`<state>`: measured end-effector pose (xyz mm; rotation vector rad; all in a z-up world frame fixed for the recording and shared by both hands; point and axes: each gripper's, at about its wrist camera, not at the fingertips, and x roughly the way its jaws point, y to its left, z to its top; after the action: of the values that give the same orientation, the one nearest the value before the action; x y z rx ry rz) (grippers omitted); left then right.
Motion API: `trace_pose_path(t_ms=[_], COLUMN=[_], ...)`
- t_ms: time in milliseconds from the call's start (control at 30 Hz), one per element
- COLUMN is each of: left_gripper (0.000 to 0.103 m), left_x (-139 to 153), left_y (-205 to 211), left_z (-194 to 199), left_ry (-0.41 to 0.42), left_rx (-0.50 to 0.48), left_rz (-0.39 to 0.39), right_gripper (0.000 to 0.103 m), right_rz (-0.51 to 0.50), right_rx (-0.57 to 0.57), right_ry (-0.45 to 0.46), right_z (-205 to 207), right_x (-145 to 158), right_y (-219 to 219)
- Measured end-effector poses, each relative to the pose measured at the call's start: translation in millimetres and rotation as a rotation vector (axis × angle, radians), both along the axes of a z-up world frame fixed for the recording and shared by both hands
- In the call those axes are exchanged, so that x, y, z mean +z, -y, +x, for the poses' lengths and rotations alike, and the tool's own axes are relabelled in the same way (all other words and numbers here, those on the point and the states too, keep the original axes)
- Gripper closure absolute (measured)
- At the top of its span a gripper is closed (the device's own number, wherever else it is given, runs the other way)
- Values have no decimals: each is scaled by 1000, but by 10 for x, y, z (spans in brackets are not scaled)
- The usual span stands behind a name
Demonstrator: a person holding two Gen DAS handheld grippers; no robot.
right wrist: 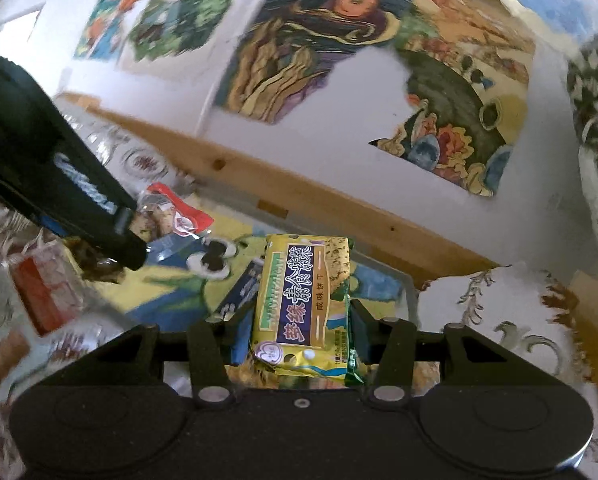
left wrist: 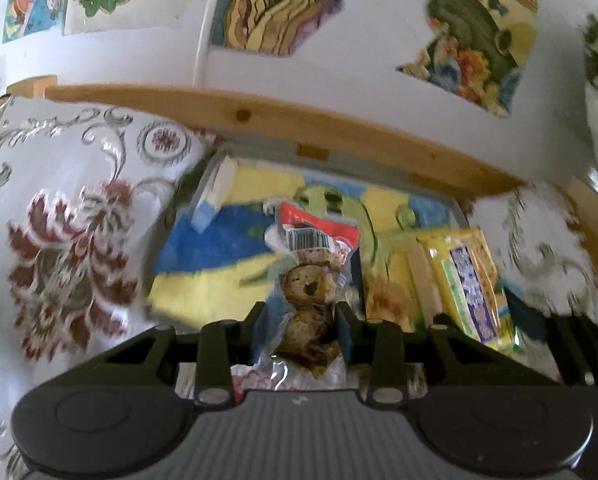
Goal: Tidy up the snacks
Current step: 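Lift cookie bag with left tool while right carries biscuit pack to tray, then release cookie bag into tray with left tool while right releases biscuit pack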
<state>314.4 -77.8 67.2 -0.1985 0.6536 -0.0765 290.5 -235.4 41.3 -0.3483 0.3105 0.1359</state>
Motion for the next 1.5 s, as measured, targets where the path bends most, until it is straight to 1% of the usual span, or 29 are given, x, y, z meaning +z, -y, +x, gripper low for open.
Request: trace_pose_path(t_ms=[100,200,300,400,533,633,767,1000,1067,1133,1200,1233,1267,1300,1367,1400,1433,1467,1500], left_gripper=[64,64,64,64,64,64,63,61,61,60,55,47,42,41,34,30,22,19,19], left_x=[-2,-24,-68,-141,-283,-402,-529,-593,-599,-596,-575,-560,-540,-509,-452,-417,-385,-349,-315], left_y=[37,72,102,143,209,239,249,244,224,196,170,162,158,154,142,131,118,97,78], left_z=[217,395,568,715,833,871,901,942,953,965,954,940,923,891,834,789,747,690,646], left_ry=[35,69,98,108,67,35,-2,-42,-53,-64,-68,-66,-59,-46,-23,-7,6,25,42], left_rx=[55,85,106,101,77,65,78,91,98,106,112,113,119,123,121,124,130,135,137], left_rz=[-14,-7,-7,1,14,30,31,40,32,20,7,2,1,3,0,-5,-10,-17,-22], right_gripper=[53,53,52,52,52,52,52,50,51,49,48,46,45,43,39,34,31,29,26], right_rz=[53,96,138,180,208,205,217,218,215,215,219,221,223,224,225,226,230,235,241], right_rx=[3,12,4,-8,-14,-12,-16,-13,-18,-19,-22,-22,-21,-21,-22,-23,-25,-27,-32], right_ry=[39,60,52,32,-10,-34,-59,-90,-87,-82,-78,-73,-68,-61,-44,-36,-28,-19,-12], right_z=[160,269,383,486,588,638,666,681,686,684,674,661,650,639,595,576,557,530,507], right_x=[-13,-87,-202,-333,-482,-550,-595,-655,-660,-655,-631,-613,-591,-565,-502,-468,-431,-387,-342], right_y=[14,15,25,46,55,37,46,22,19,24,33,36,40,45,56,59,70,80,92])
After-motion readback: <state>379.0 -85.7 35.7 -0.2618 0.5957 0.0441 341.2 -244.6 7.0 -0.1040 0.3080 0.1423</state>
